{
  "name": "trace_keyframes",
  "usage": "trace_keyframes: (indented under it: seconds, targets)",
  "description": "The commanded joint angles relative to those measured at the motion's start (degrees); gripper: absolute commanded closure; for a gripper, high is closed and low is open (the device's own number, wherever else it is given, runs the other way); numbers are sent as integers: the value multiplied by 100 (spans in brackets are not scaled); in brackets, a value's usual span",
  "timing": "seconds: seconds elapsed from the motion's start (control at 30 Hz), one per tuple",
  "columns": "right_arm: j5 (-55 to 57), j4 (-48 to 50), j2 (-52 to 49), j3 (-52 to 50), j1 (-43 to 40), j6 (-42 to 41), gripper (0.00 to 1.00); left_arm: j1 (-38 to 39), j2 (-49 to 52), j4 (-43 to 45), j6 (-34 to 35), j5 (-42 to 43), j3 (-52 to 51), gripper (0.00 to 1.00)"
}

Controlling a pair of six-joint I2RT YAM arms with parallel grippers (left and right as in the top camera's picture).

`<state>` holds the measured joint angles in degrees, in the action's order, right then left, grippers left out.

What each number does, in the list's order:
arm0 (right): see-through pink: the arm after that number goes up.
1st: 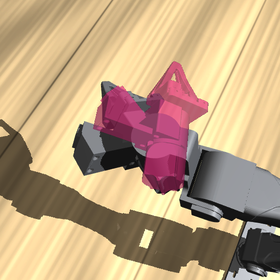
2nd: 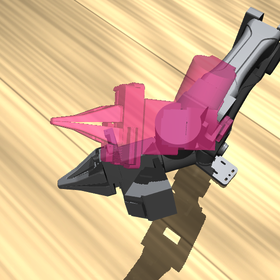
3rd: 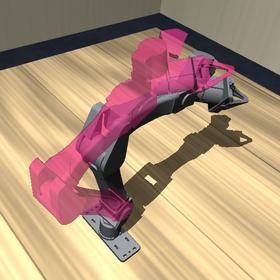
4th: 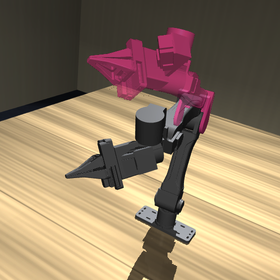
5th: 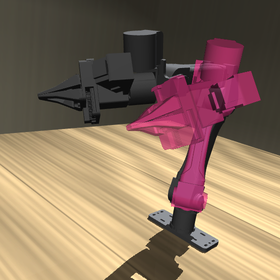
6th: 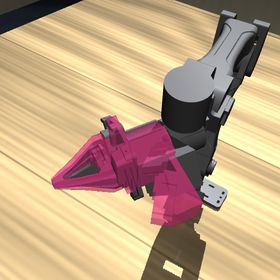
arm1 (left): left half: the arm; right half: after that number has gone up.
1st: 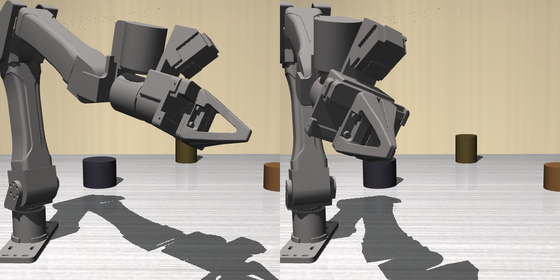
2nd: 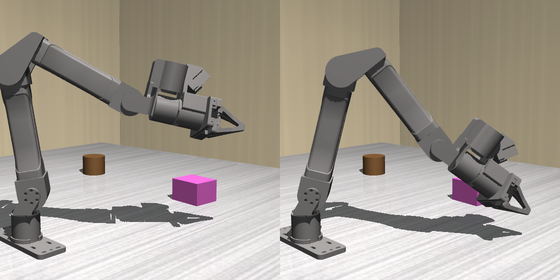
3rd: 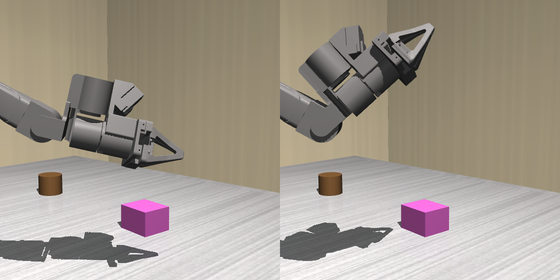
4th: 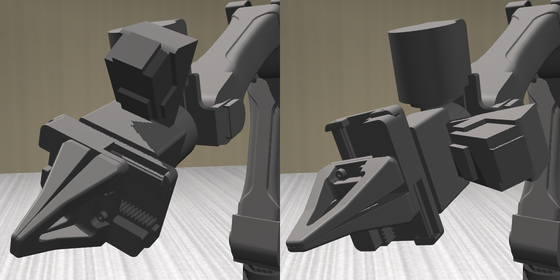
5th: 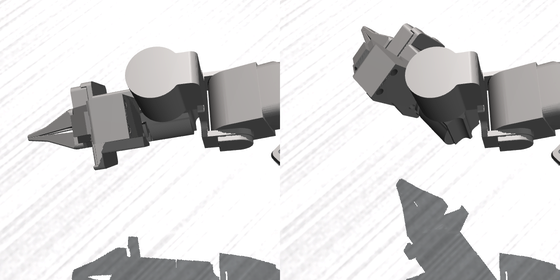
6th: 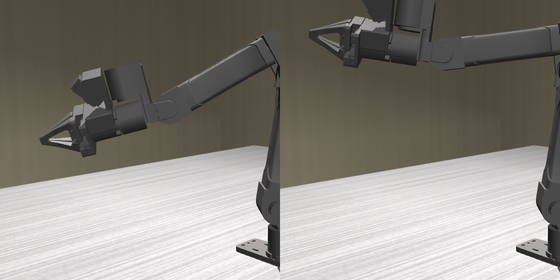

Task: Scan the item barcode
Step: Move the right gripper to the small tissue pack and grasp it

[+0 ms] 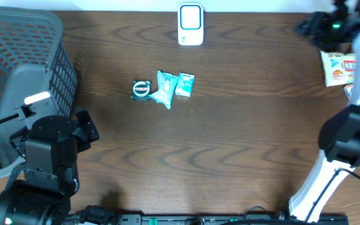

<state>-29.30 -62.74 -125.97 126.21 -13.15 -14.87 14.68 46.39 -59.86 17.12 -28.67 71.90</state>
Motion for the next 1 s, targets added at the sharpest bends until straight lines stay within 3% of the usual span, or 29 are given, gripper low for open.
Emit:
trace_keyframes:
  seconds: [0.0, 0.2, 0.23, 0.3, 0.53, 0.7, 0.87, 0.97]
  targets:
    - [0, 72, -48, -337, 649, -9, 36, -13, 2, -11, 13, -50, 55, 2]
    - [671, 861, -48, -1237, 1757, -13, 25, -13, 2, -13, 11, -50, 55, 2]
    - [673, 1047, -48, -1384, 1917, -13, 21, -13, 2, -13, 13, -50, 55, 2]
    - [669, 1403, -48, -1670, 2247, -13, 1, -13, 2, -13, 13, -50, 55, 2]
    - [973, 1899, -50, -2055, 3104, -168, 1, -13, 2, -13, 13, -50, 55, 2]
    - [1893, 2041, -70, -2363, 3458, -1154, 6, -13, 2, -13, 13, -50, 55, 2]
    - [1703, 2544, -70, -2905, 3523, -1585, 38, -13, 2, -13, 13, -48, 55, 2]
    - [1427, 2822, -70, -3195, 3526, -1639, 40, -13, 2, -13, 11, -50, 55, 2]
